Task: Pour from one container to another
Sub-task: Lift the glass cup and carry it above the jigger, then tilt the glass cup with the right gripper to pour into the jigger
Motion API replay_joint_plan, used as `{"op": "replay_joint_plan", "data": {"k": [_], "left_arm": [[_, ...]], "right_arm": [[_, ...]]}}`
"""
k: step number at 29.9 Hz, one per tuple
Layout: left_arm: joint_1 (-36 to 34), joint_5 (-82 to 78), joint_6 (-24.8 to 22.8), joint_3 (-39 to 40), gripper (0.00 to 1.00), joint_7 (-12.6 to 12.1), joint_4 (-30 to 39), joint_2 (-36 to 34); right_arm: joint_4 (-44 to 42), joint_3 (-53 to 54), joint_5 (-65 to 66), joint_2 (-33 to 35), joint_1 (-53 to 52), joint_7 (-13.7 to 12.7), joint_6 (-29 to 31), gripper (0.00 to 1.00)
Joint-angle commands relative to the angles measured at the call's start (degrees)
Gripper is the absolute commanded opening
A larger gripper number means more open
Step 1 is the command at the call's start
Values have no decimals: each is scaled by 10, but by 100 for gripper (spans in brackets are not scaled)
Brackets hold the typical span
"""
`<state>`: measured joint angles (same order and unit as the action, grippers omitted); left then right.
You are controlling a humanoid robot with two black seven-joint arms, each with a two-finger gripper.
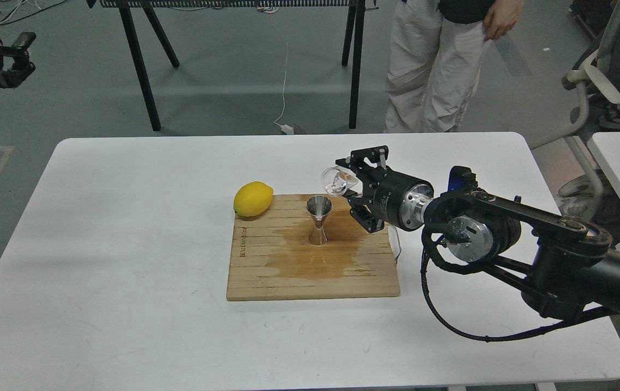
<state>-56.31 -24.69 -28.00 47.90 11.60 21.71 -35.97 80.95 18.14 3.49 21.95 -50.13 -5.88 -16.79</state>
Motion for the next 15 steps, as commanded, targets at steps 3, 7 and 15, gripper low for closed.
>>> {"op": "replay_joint_plan", "data": {"k": [3,7,15], "left_arm": [[-3,0,0,0,99,0,0,-1],[-3,0,0,0,99,-1,0,-1],[-6,0,0,0,99,-1,0,-9]], "right_arm": [[-4,-14,33,-4,-6,0,0,20],[-13,-16,47,-6,-8,0,0,20],[-19,-21,75,-16,-11,0,-3,20]]}}
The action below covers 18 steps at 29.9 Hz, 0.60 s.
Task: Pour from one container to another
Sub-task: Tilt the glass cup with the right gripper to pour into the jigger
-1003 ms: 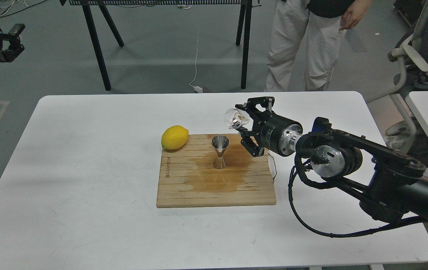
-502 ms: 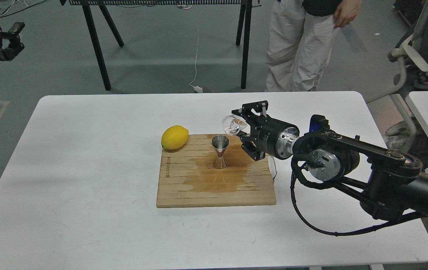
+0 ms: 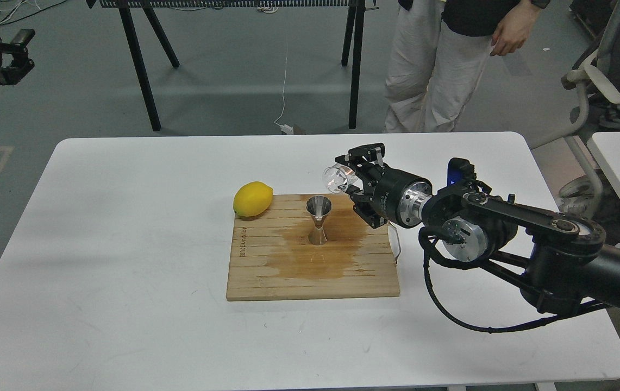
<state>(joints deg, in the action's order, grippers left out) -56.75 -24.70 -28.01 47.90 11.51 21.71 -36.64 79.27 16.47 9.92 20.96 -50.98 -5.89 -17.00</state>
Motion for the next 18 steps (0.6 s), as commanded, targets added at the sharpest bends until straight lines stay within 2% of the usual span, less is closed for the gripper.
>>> {"op": "replay_joint_plan", "data": {"k": [1,18], "left_arm": [[-3,0,0,0,99,0,0,-3],[-4,0,0,-1,99,0,0,-4]], "right_arm": [[-6,-11,12,-8,-6,0,-1,20],[-39,-56,44,-39,-45,-1,-8,20]]}}
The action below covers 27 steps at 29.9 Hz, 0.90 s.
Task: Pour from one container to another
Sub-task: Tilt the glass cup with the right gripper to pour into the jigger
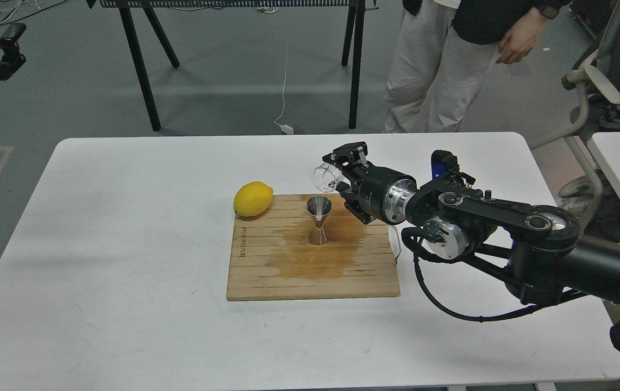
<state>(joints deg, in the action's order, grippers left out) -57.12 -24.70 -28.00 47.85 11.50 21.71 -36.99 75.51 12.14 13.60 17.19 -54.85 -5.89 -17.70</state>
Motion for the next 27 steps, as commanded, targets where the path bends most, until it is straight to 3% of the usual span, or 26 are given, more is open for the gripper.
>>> {"op": "replay_joint_plan", "data": {"k": [1,27], "left_arm": [[0,0,0,1,99,0,0,0],[0,0,0,1,99,1,0,-2]], "right_arm": [[-1,-21,9,-1,-11,-1,-1,20],[-7,-66,99,-4,-39,-1,-1,20]]}}
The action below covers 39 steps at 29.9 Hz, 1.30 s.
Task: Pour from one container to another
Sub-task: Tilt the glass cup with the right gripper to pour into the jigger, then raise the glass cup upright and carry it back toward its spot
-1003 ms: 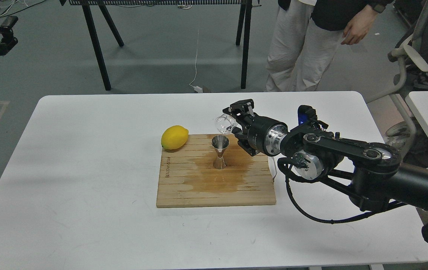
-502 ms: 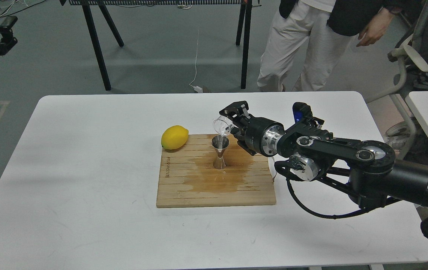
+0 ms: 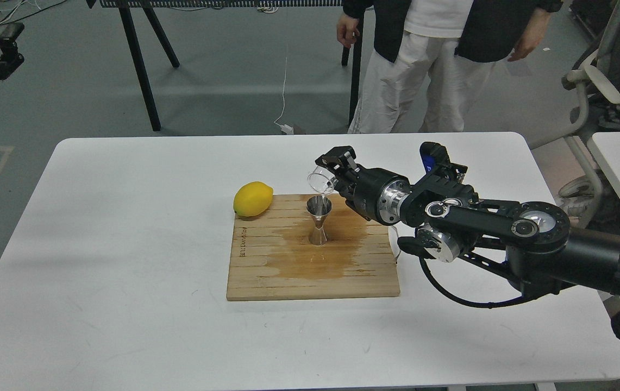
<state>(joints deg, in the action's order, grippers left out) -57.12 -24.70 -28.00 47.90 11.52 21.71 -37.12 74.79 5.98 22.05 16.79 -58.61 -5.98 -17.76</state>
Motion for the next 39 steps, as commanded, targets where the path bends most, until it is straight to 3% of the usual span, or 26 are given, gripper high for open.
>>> {"op": "replay_joint_plan", "data": {"k": [1,26,39], "left_arm": [[0,0,0,0,99,1,0,-1],[0,0,0,0,99,1,0,-8],[0,0,0,0,99,1,0,-8]], "right_arm": [[0,-10,15,0,-2,0,0,20],[-5,-51,108,-2,-13,13,1,20],[-6,-62,146,-5,-14,34,1,20]]}}
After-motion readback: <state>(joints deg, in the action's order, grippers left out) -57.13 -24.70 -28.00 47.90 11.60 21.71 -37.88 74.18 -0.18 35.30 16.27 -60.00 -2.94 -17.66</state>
